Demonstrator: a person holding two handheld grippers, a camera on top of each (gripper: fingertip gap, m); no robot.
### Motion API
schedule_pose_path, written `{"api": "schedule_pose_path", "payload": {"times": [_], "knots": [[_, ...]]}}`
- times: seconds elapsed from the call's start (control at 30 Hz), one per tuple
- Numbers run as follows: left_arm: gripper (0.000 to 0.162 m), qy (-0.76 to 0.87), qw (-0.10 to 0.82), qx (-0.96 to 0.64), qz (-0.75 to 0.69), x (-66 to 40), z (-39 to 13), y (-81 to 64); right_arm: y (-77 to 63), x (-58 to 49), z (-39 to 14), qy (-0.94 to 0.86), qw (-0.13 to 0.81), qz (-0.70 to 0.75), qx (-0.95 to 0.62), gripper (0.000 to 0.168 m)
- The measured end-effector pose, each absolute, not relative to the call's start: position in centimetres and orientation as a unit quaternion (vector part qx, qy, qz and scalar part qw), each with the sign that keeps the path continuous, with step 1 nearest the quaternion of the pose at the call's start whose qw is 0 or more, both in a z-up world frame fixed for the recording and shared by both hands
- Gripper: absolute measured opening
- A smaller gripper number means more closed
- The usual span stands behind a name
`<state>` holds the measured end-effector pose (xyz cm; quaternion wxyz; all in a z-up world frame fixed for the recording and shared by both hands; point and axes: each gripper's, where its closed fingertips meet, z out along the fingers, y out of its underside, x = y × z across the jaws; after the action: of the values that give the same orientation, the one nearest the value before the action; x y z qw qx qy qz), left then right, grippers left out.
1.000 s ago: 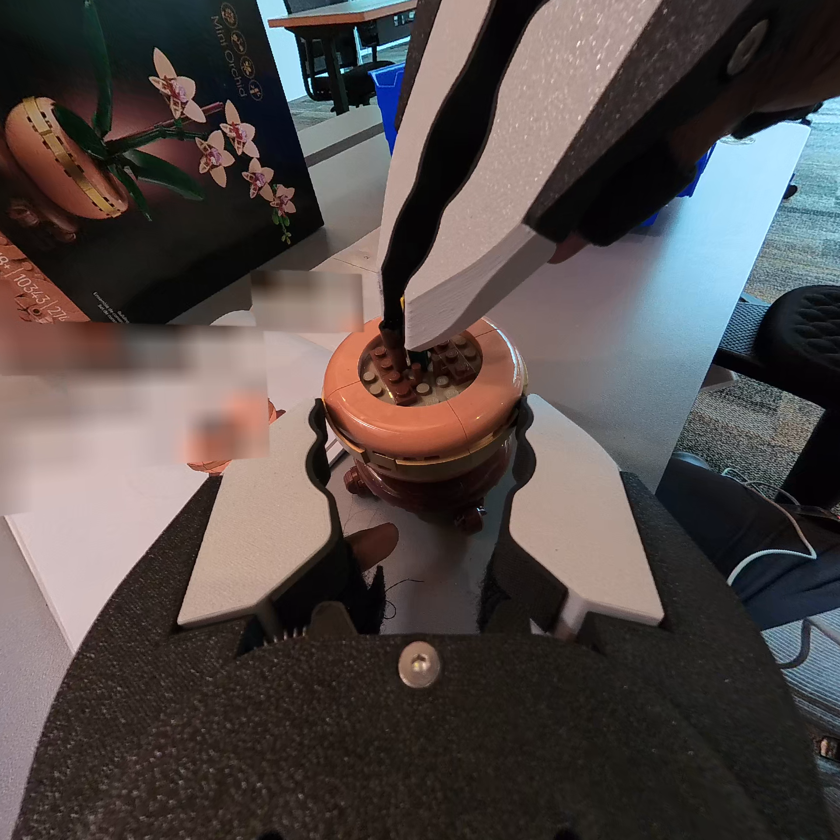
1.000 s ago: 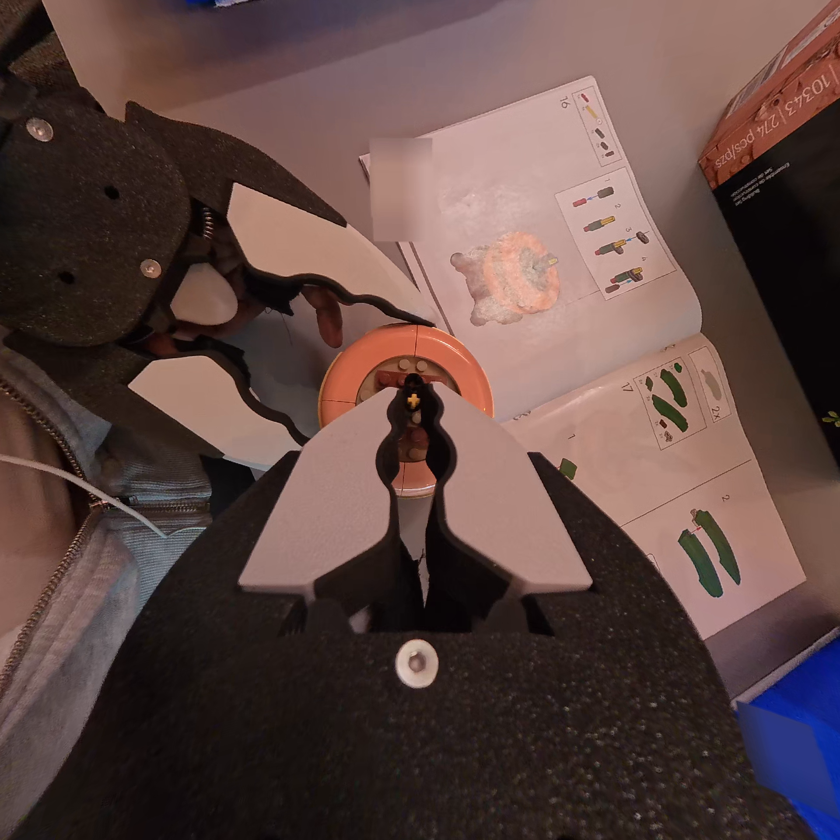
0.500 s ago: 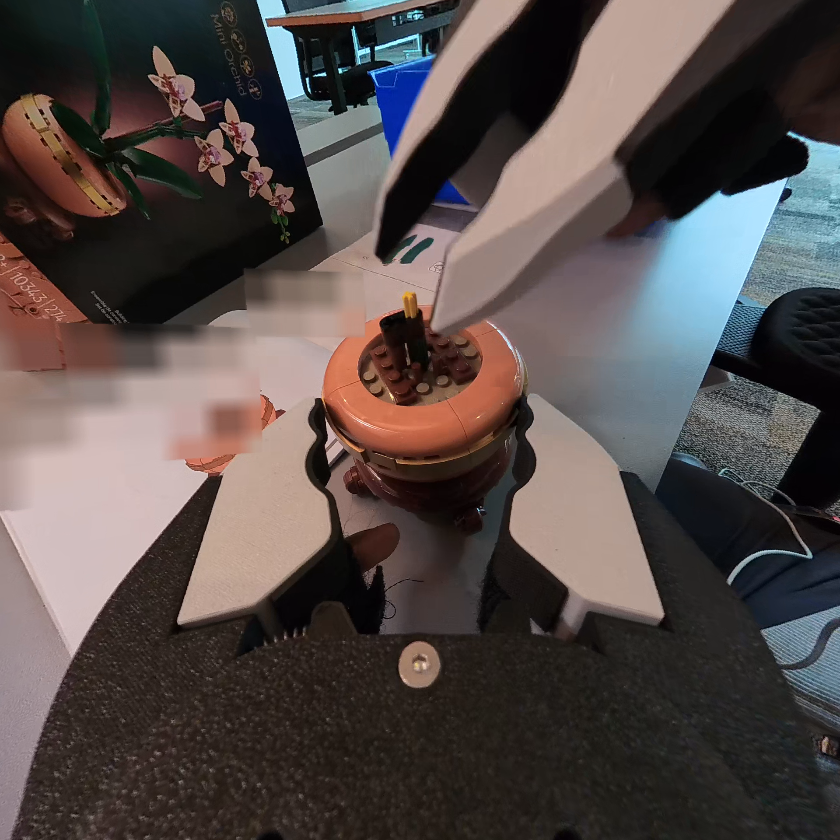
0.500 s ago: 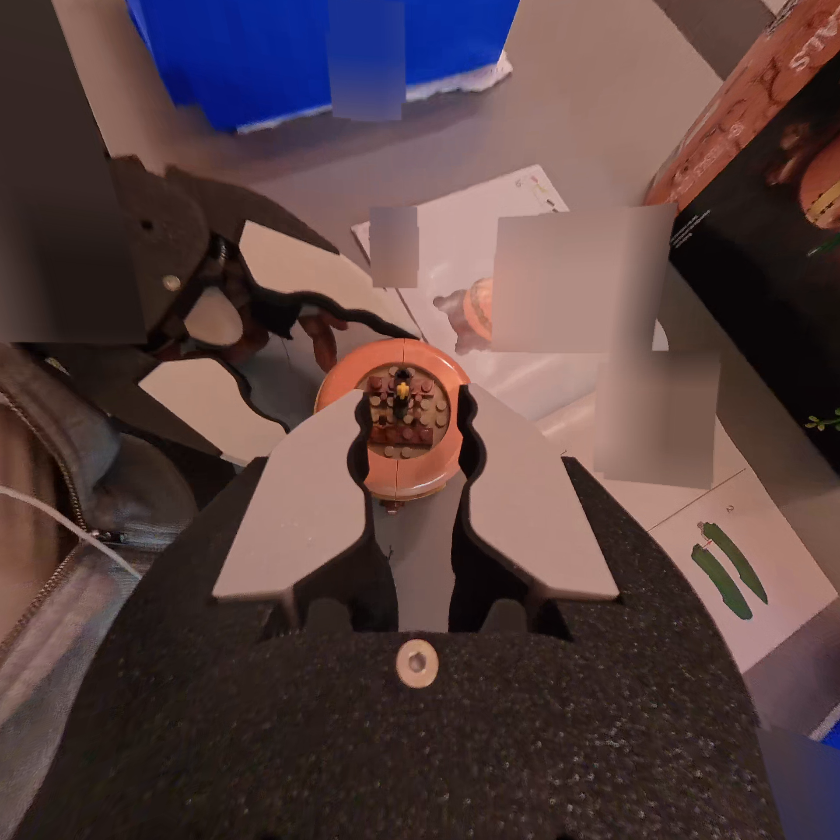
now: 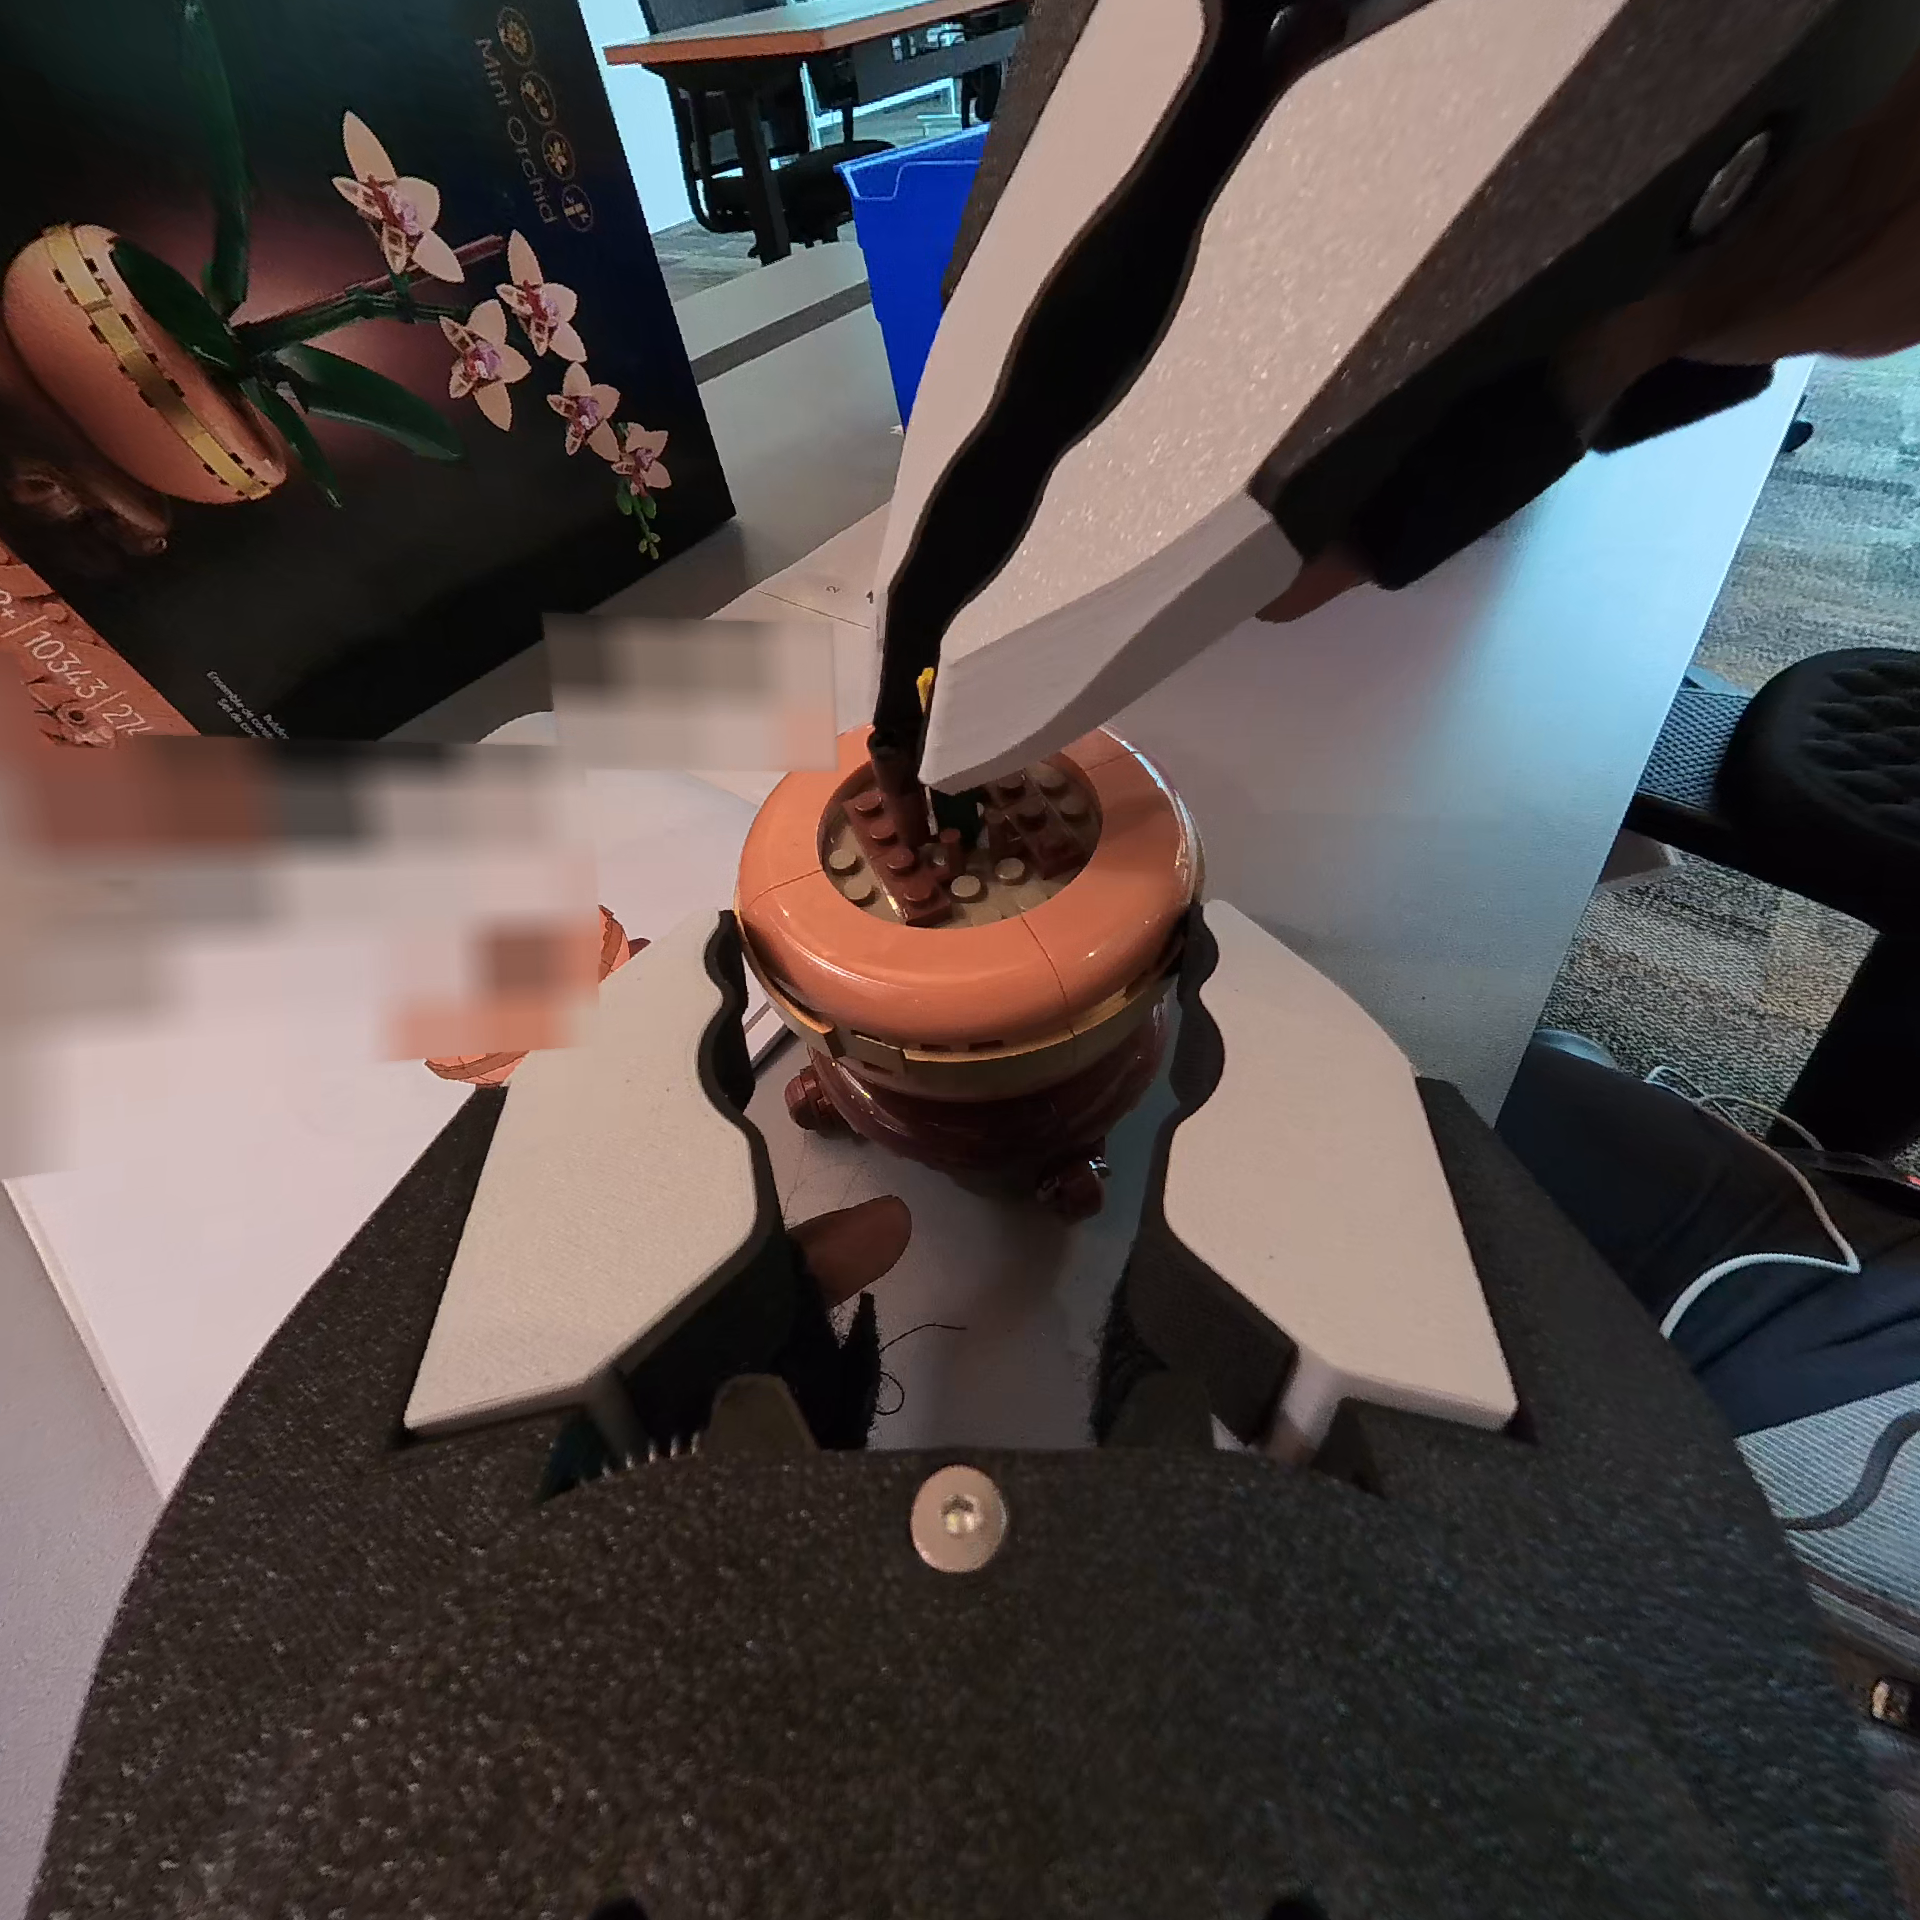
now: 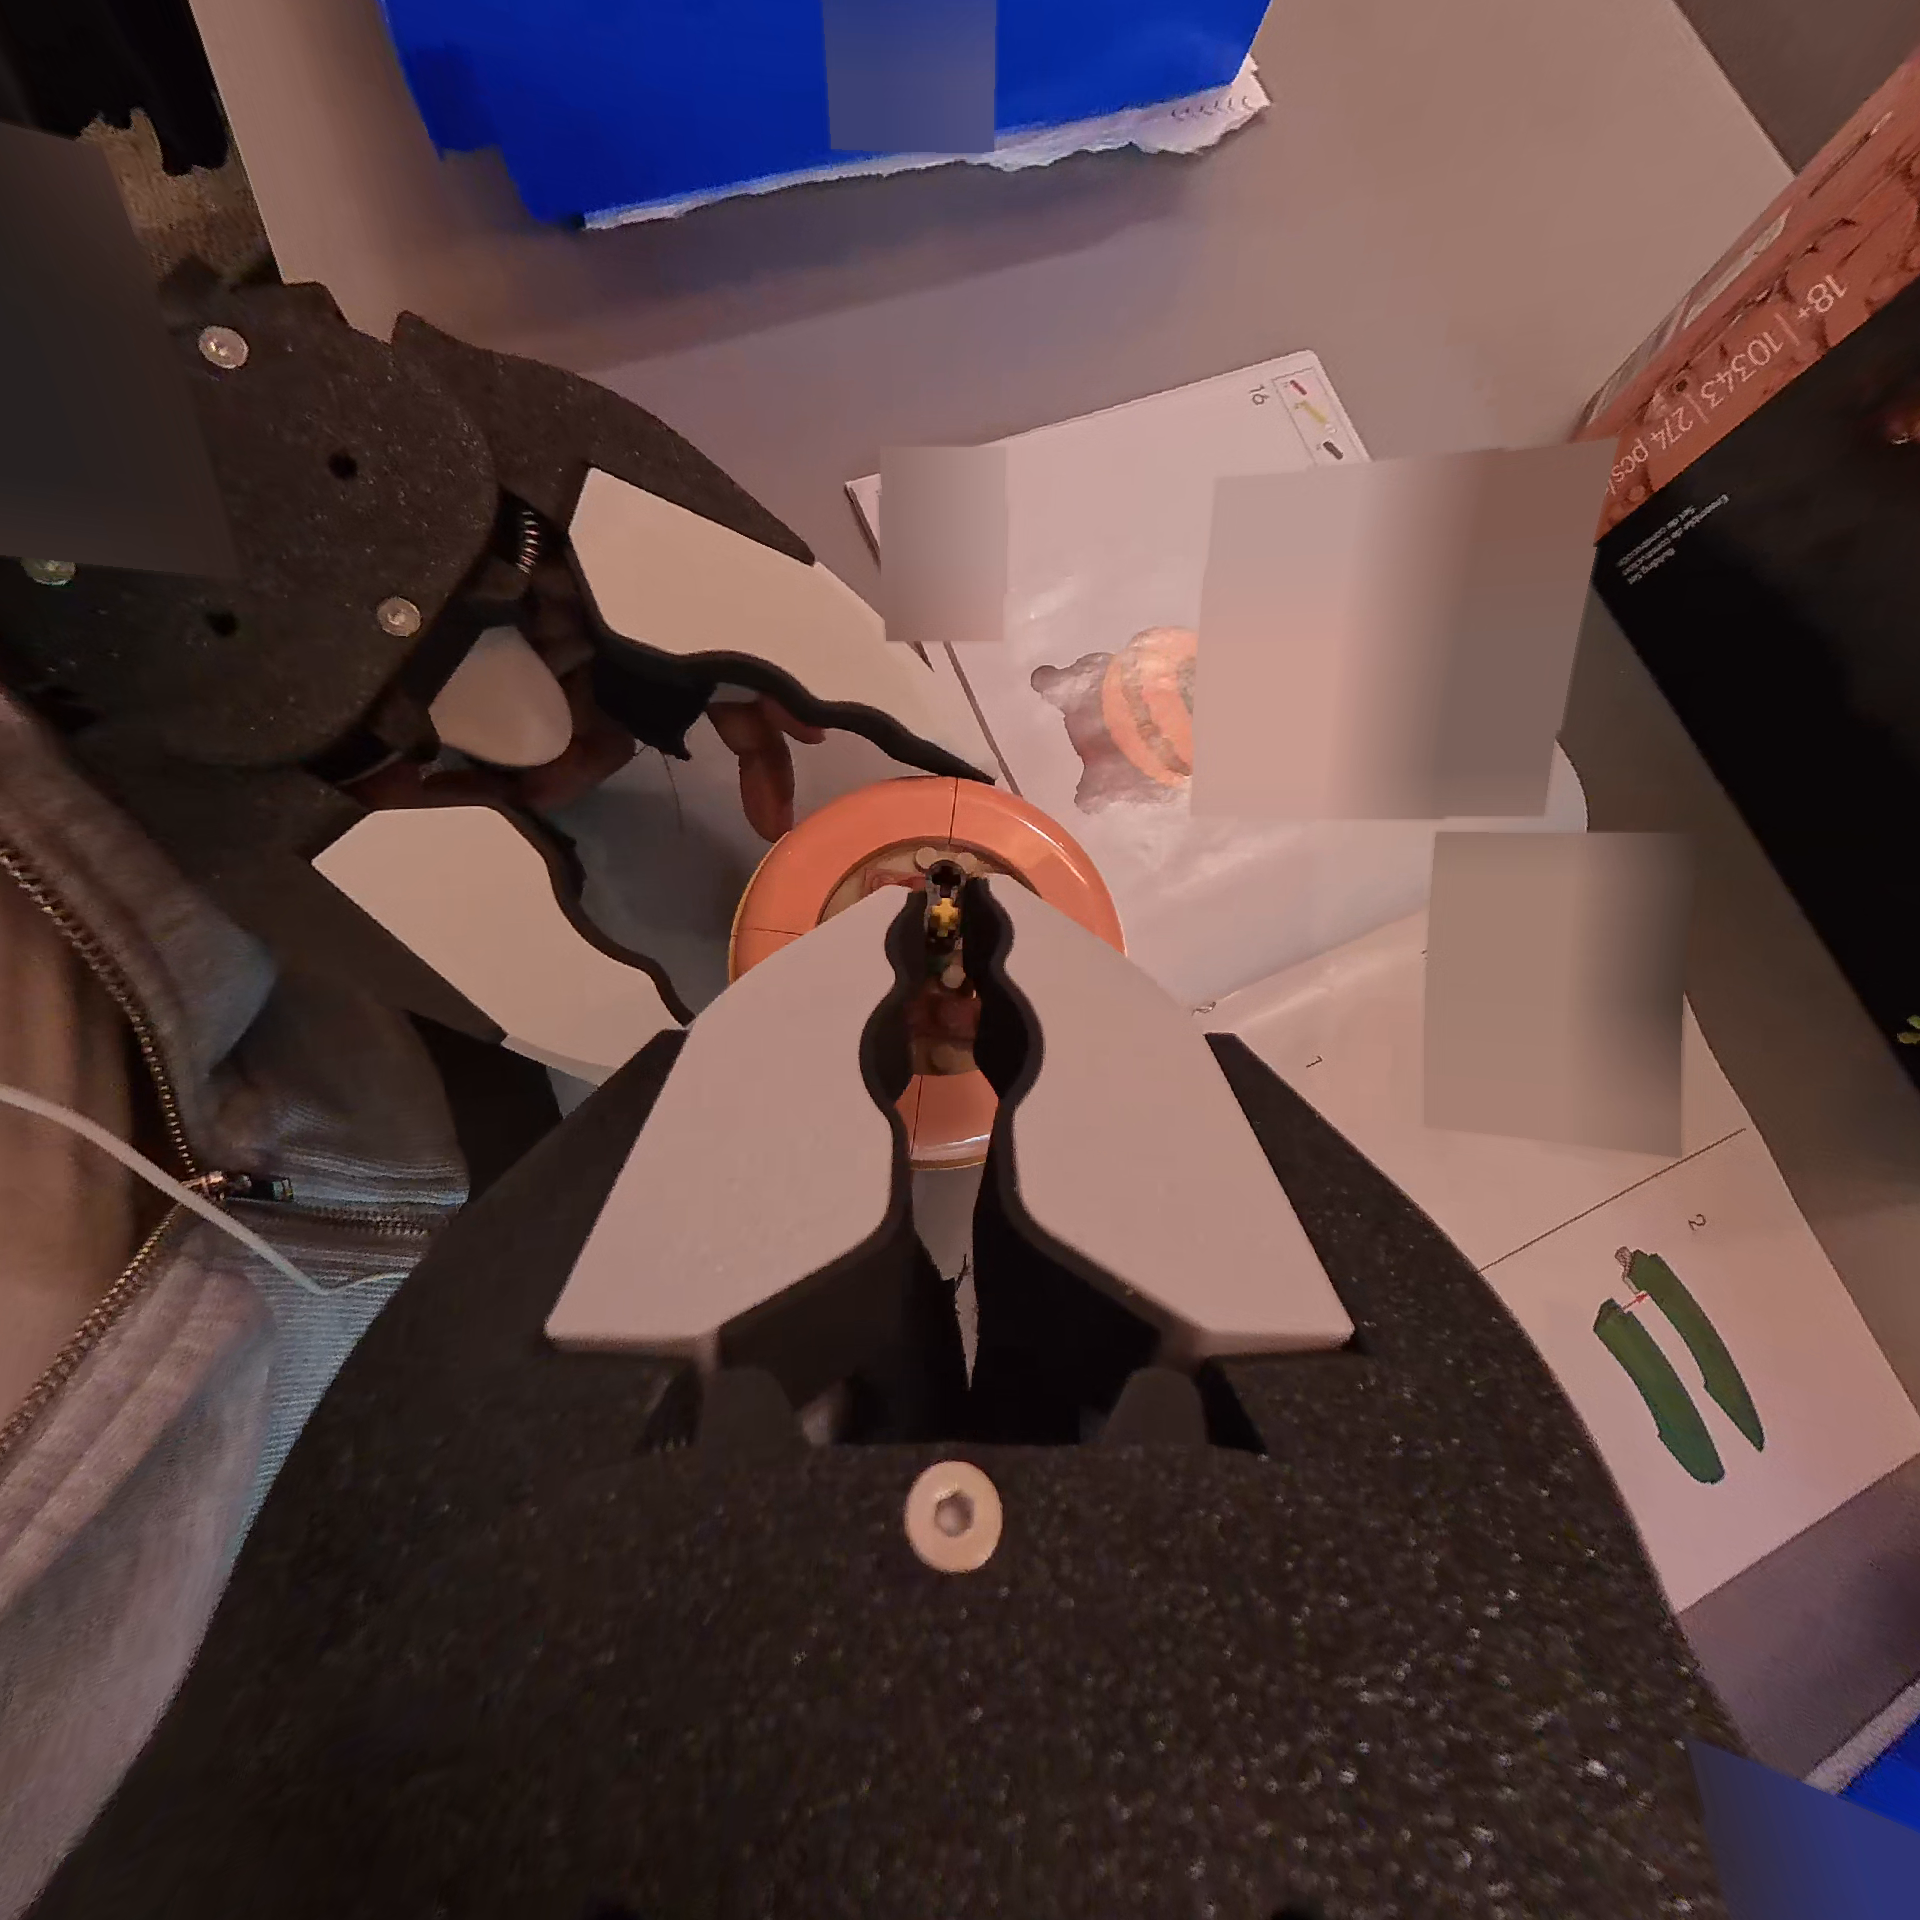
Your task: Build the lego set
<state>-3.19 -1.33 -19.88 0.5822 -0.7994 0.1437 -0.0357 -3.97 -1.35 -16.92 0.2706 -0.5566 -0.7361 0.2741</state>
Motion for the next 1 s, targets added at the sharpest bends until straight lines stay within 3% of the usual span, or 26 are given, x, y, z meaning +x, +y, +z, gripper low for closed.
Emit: {"api": "schedule_pose_path", "payload": {"times": [0.53,0.77,0.87,1.0], "knots": [[0.079,0.142,0.582,-0.800,-0.039,-3.2,-19.9,-1.3,-1.3,-4.1,-16.8,-0.724,0.302,0.302,-0.541,0.007],[0.080,0.186,0.578,-0.793,-0.052,-3.2,-19.9,-1.4,0.4,-3.0,-14.7,-0.643,0.361,0.426,-0.524,0.100],[0.078,0.272,0.569,-0.774,-0.048,-3.4,-20.4,-1.8,0.2,-2.0,-16.5,-0.678,0.334,0.420,-0.502,0.112],[0.066,0.369,0.541,-0.754,-0.046,-4.4,-21.5,-2.6,-1.2,-2.1,-18.7,-0.722,0.293,0.439,-0.447,0.105]]}}
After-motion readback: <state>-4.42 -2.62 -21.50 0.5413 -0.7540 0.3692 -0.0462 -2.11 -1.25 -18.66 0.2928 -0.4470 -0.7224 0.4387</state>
